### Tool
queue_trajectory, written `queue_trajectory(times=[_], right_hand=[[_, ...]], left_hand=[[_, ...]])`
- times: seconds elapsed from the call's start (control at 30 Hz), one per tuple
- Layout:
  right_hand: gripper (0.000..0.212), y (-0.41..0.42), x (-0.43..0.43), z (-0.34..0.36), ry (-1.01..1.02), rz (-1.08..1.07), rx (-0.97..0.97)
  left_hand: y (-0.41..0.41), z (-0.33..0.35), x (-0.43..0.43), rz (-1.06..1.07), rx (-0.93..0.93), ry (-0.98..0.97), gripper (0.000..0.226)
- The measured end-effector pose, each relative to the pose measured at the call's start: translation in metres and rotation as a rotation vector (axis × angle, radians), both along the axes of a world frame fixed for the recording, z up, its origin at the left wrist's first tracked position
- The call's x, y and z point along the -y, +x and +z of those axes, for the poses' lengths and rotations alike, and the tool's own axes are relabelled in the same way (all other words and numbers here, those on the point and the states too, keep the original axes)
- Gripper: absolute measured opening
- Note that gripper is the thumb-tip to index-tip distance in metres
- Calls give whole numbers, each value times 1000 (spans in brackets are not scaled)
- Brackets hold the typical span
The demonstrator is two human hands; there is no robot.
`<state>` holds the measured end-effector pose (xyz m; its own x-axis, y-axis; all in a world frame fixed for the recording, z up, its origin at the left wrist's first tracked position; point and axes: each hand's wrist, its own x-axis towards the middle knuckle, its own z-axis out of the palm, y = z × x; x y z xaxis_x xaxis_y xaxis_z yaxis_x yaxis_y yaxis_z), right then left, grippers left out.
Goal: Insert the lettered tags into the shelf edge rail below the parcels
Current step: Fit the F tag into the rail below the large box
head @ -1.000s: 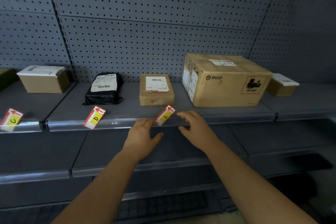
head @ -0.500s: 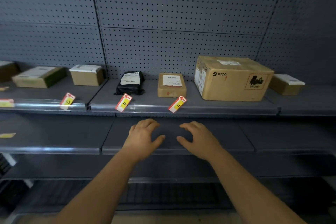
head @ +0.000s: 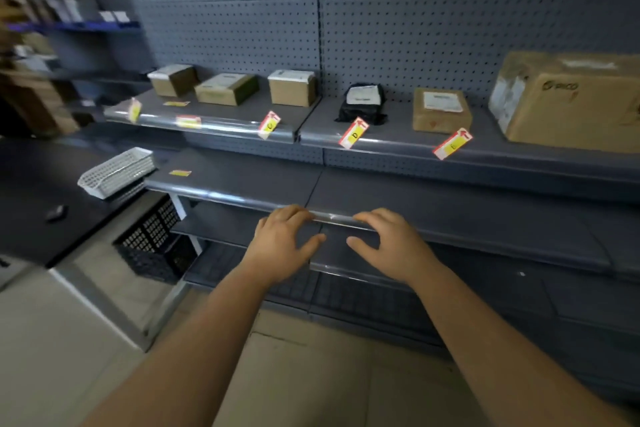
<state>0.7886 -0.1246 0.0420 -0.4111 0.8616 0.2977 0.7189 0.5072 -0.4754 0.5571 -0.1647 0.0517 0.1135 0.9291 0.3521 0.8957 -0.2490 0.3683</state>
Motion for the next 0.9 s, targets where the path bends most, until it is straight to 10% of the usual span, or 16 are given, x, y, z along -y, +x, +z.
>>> queue_trajectory(times=[0.5, 0.9], right_hand=[[45, -344, -42, 2, -6, 183, -27], [48, -449, -97, 0, -75, 194, 82]], left_hand=[[-334, -18, -1, 246, -29, 20, 58], [-441, -30, -54, 264, 27, -9, 62]])
